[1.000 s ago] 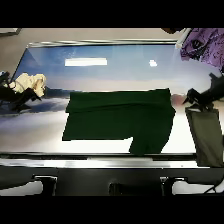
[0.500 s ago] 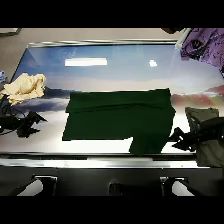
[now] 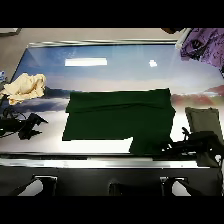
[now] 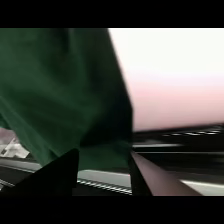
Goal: Fold the clothes and pants, and hang the long-sleeved shirts on hangers.
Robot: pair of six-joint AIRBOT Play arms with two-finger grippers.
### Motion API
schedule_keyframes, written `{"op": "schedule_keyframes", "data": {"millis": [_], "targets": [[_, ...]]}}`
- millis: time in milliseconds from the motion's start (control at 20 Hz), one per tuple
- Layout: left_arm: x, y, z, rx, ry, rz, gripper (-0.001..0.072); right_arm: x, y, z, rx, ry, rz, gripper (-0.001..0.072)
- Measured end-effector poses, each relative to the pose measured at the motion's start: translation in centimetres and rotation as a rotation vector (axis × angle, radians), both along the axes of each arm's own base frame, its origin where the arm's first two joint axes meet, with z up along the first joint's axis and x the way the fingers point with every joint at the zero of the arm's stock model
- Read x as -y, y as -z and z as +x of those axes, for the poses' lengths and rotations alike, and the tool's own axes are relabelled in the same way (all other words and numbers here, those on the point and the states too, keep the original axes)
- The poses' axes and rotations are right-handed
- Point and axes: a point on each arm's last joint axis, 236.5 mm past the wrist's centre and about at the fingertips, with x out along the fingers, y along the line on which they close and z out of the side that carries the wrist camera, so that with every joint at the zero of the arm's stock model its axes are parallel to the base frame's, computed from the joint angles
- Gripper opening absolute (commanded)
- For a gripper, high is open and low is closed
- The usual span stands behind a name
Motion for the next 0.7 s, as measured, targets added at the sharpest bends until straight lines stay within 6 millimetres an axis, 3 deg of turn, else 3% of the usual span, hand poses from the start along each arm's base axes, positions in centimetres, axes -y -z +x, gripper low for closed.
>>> {"op": "schedule_keyframes", "data": {"millis": [50,300,500,600,700], "targets": [[0.0,0.0,0.0,-0.001,0.0,-0.001,0.0668,-0.3,0.4,0.1,0.01,-0.007,-0.013,0.0024],[0.7,0.3,-1.0,-0.013,0.072,-0.01,0.0668,-0.6,0.8,1.0,0.057,-0.019,-0.059,0.0028],[2.4,2.0,-2.9,-0.044,0.126,-0.064,0.0656,0.4,0.4,1.8,0.106,-0.004,-0.125,0.0029],[3.5,3.0,-3.9,-0.063,0.14,-0.1,0.0591,0.8,0.0,2.0,0.127,-0.003,-0.148,0.0029],[4.4,3.7,-4.3,-0.071,0.154,-0.119,0.0591,0.5,-0.7,2.1,0.141,0.005,-0.142,0.0029]]}}
